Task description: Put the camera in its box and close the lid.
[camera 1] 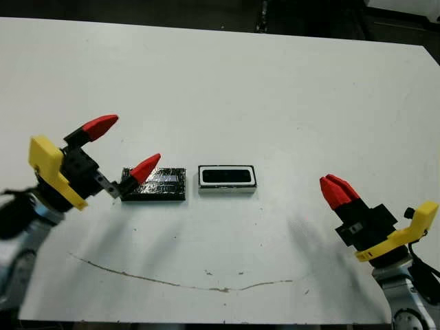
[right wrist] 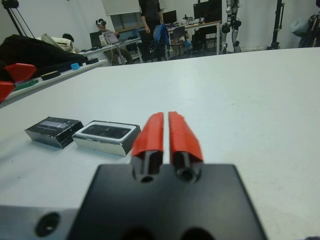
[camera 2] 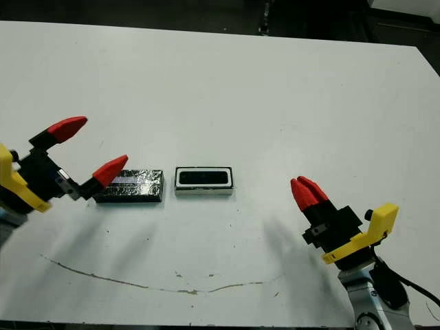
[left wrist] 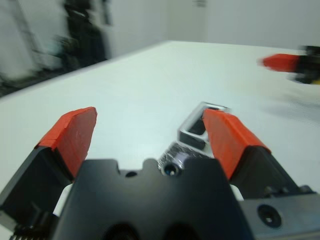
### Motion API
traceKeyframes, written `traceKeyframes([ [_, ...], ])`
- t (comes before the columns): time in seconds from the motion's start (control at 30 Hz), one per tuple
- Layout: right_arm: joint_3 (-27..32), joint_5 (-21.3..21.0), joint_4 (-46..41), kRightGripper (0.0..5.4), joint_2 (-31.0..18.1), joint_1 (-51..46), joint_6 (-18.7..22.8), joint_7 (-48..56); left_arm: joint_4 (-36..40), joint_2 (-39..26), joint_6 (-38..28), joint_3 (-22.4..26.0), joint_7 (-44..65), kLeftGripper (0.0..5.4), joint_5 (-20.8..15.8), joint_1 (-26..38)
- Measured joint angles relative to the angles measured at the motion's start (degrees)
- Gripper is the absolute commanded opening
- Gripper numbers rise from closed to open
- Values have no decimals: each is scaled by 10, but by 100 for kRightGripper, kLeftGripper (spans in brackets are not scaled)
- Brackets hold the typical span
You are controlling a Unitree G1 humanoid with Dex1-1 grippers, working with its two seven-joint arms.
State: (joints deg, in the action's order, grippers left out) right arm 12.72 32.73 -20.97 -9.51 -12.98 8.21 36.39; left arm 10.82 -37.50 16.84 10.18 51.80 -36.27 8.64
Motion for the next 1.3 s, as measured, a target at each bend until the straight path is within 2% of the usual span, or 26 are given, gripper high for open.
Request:
traceKeyframes([
  [0.1,0,0,4,1,-1,1,-2,-1,-42,-24,36,-5,53,540,-12,38],
  [0.33,-3,4,4,1,-3,2,-2,-5,-92,-47,86,-43,141,540,-11,98],
  [0.67,-5,4,5,1,-9,3,-8,-10,-108,-52,70,-82,198,540,40,135],
  [0.9,-5,3,12,1,-12,3,-12,-9,-105,-52,74,-100,208,540,55,139],
  [1.13,-5,4,14,1,-14,3,-12,-9,-135,-38,20,-118,231,540,77,139],
  [1.3,-5,5,14,1,-14,4,-12,-9,-159,-35,6,-145,244,540,114,145],
])
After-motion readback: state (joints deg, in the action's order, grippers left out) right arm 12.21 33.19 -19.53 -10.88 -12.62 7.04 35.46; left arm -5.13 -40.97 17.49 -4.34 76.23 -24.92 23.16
